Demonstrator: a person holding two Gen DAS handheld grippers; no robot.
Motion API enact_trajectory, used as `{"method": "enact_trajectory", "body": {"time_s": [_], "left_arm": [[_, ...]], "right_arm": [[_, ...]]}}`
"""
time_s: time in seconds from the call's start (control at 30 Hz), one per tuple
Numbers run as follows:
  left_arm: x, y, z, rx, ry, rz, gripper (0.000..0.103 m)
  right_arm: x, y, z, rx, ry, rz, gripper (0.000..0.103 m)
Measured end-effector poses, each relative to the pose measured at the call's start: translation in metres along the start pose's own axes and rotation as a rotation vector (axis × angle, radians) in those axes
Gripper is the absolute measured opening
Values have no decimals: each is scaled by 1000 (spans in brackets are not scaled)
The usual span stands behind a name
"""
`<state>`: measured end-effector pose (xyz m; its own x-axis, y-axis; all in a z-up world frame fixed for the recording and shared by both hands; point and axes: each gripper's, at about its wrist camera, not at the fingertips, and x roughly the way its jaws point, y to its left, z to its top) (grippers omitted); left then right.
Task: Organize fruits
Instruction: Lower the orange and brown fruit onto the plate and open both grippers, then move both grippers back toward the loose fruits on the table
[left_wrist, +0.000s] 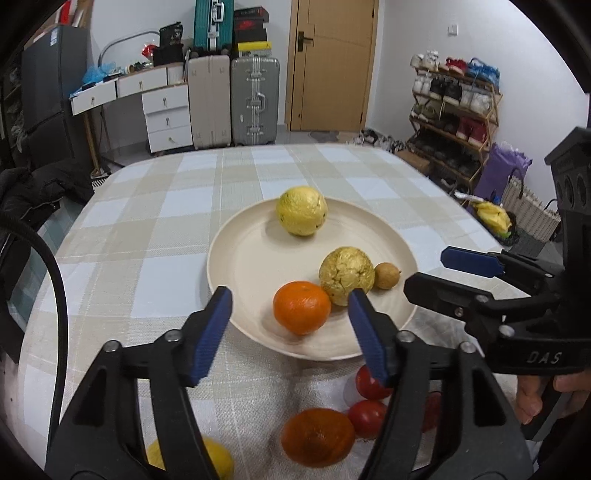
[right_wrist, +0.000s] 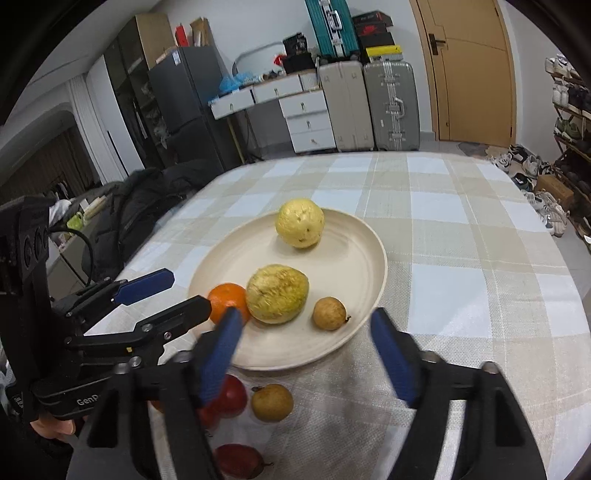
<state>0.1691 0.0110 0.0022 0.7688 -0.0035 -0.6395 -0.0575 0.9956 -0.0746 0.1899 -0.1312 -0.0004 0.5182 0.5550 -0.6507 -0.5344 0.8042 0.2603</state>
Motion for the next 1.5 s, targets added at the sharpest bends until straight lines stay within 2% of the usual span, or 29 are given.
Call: {"method": "enact_trajectory", "body": {"time_s": [0.07,0.2,0.3,0.33,0.53,0.9,1.1,1.5], "left_arm": [[-13,1,-2,4,-28,-1,80],[-42,2,-7,17,-82,18,86],[-62,4,-13,7,-105,11,95],[-68,3,-15,9,-117,9,102],[-102,1,-30,42,-147,43,102],[-126,12,-51,28,-119,57,102],[-119,17,-49,18,-91,56,102],[-103,27,-49,-8,-45,68,102]], "right_arm": [[-10,0,0,17,-26,1,100],[-27,-1,-3,45,-57,-1,103],[-37,1,-7,36,-55,2,103],[-39,2,-8,31,-57,0,103],[-48,5,-18,13,-50,-7,103],[-55,11,-32,-26,-11,-26,103],[-50,19,-37,-41,25,-24,103],[-24,41,-56,-173,172,-63,103]]}}
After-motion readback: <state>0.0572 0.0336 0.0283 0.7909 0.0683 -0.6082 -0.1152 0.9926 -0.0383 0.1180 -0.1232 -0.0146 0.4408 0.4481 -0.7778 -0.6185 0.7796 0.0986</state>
